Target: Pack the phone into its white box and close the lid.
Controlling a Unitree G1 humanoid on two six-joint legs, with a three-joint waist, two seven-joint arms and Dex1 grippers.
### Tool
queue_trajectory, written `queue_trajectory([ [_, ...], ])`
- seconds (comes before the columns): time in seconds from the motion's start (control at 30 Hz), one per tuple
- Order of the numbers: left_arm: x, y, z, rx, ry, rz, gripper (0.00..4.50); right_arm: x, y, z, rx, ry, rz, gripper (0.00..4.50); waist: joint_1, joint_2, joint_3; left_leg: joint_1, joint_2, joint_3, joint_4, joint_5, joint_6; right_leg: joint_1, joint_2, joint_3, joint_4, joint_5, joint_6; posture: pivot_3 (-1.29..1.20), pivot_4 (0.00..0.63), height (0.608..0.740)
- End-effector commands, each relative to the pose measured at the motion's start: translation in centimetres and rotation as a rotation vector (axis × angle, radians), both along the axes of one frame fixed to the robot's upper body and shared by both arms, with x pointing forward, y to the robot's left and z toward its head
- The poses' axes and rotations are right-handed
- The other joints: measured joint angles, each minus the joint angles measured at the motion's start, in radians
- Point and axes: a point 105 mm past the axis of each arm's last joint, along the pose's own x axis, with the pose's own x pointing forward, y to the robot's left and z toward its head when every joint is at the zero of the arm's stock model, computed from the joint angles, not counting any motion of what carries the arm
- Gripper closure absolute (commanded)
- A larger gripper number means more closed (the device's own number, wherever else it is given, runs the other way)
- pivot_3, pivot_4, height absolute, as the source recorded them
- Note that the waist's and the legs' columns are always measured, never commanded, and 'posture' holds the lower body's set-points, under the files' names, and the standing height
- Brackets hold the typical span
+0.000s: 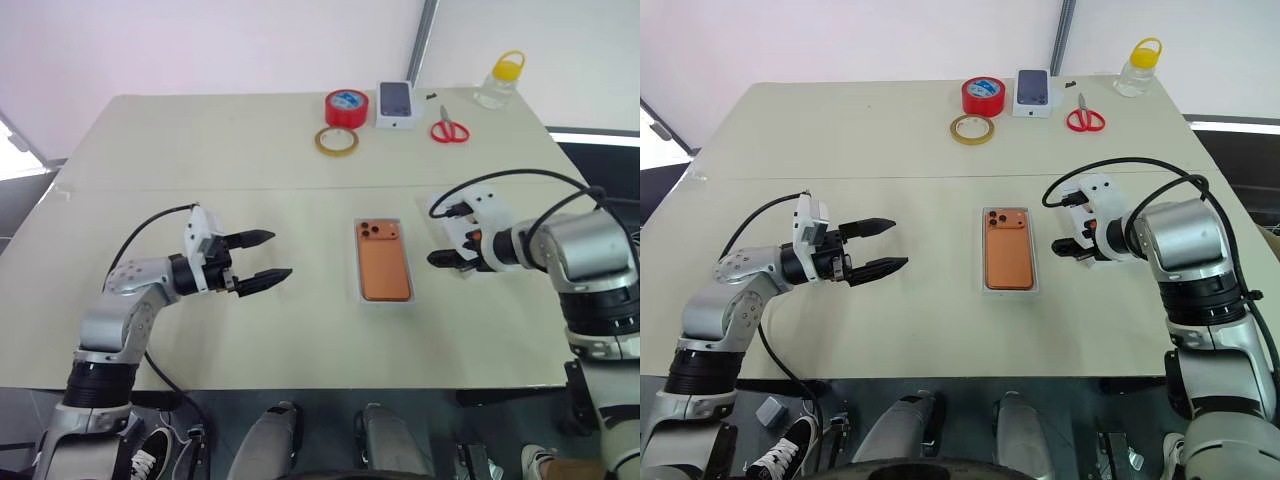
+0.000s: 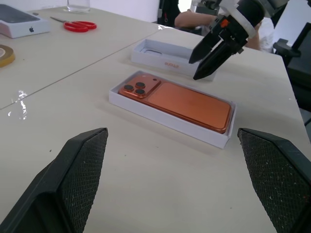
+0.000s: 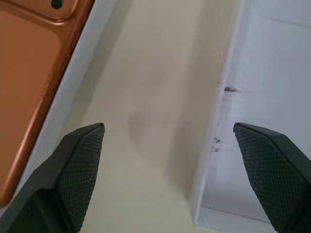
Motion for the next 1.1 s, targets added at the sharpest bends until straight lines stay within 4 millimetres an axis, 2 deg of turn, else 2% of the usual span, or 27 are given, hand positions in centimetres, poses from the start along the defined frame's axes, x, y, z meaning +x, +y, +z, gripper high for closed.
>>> queue_trajectory([
  [0.03,-0.3,-0.2,1.1,-0.016,-0.055,-0.004,0.00,0.4,0.0,0.7,-0.010,0.005,-0.017,0.06,0.000,0.000,0.000,0.000,0.000,0.000,0.000,0.000,0.000,0.000,0.000,0.000,0.000,0.000,0.000,0.00,0.150,0.740],
  [0.2,-0.6,-0.8,0.6,-0.029,-0.043,0.008,0.00,1.6,0.1,1.1,-0.048,-0.007,-0.024,0.06,-0.003,0.001,0.001,0.000,0.000,0.000,0.000,0.000,0.000,0.000,0.000,0.000,0.000,0.000,0.000,0.00,0.150,0.740],
  [0.3,-0.7,-1.0,0.7,-0.044,-0.038,0.017,0.00,1.5,-0.6,0.3,-0.119,0.025,-0.017,0.06,-0.002,0.000,0.001,0.000,0.000,0.000,0.000,0.000,0.000,-0.001,0.000,0.000,0.000,0.000,0.000,0.00,0.150,0.740],
  [0.8,-1.4,-1.5,0.2,-0.076,-0.018,0.078,0.00,2.9,-0.5,0.0,-0.095,0.060,-0.058,0.06,-0.003,0.000,0.001,0.000,0.000,0.000,0.000,0.000,0.000,0.000,0.000,0.000,0.000,0.000,0.000,0.00,0.150,0.740],
  [0.9,-1.4,-1.5,0.1,-0.073,-0.019,0.084,0.00,2.8,-0.5,-0.2,-0.099,0.062,-0.060,0.87,-0.003,0.000,0.001,0.000,0.000,0.000,0.000,0.000,0.000,0.000,0.000,0.000,0.000,0.000,0.000,0.00,0.150,0.740],
  [1.1,-1.2,-1.6,0.2,-0.080,-0.019,0.097,0.00,3.0,-0.5,-0.3,-0.103,0.051,-0.078,4.06,-0.003,0.000,0.001,0.000,0.000,0.000,0.000,0.000,0.000,0.000,0.000,0.000,0.000,0.000,0.000,0.00,0.150,0.740],
])
